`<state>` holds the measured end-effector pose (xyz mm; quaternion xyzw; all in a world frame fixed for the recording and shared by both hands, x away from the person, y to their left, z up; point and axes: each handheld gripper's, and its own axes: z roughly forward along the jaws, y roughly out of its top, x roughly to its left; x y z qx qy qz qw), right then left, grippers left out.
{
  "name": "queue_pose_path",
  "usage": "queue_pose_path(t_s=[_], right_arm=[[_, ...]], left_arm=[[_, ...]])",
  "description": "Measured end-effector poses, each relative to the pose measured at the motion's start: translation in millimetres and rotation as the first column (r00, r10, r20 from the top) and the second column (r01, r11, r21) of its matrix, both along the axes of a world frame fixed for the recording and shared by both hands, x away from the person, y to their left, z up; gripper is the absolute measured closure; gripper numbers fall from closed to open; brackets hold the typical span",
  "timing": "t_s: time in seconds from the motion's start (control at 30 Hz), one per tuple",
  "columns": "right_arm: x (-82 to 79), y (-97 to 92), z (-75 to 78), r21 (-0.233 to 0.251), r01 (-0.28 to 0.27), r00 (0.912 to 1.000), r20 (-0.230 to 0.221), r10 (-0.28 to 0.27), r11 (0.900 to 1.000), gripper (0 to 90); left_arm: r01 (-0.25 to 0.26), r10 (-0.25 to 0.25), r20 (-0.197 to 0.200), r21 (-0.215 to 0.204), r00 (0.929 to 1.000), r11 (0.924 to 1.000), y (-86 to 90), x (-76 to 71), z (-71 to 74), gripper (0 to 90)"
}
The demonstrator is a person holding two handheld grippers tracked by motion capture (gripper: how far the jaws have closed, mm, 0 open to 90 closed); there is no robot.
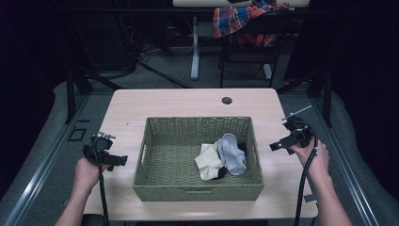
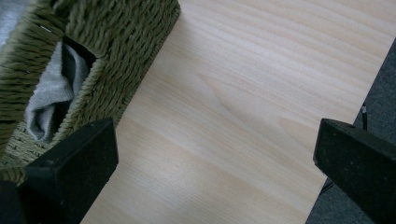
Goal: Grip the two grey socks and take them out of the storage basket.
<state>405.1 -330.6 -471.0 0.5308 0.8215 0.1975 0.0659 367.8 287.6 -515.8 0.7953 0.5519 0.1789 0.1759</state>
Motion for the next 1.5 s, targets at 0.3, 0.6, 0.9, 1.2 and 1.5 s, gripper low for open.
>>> queue_pose_path(t_s=[0.3, 0.6, 0.9, 1.2, 1.5], right_arm=[[-1.2, 3.2, 6.5, -0.014, -0.027, 0.9996, 0.010, 0.027, 0.9995, 0.0], [-5.6, 16.1, 32.6, -0.019, -0.074, 0.9947, 0.069, 0.076, 0.9971, 0.0], [-10.3, 42.1, 53.1, -0.040, -0.138, 0.9859, 0.091, 0.141, 0.9896, 0.0], [-11.7, 70.6, 63.5, -0.045, -0.202, 0.9751, 0.084, 0.205, 0.9784, 0.0], [-7.7, 99.4, 62.8, -0.049, -0.264, 0.9632, 0.041, 0.266, 0.9633, 0.0]], left_arm=[[-0.004, 0.004, 0.008, 0.006, 1.0000, 1.0000, -0.2, -1.3, -0.1, 0.2], [-0.008, 0.008, 0.012, 0.010, 0.9999, 0.9999, 2.0, -3.8, 0.5, 0.2], [-0.005, 0.005, 0.006, 0.008, 1.0000, 1.0000, 0.8, -2.0, -0.8, 0.2], [-0.006, 0.006, 0.004, 0.010, 1.0000, 0.9999, 2.3, -3.1, -0.8, 0.2], [-0.021, 0.021, 0.009, 0.010, 0.9997, 0.9997, 5.7, -6.4, -0.4, 0.2]])
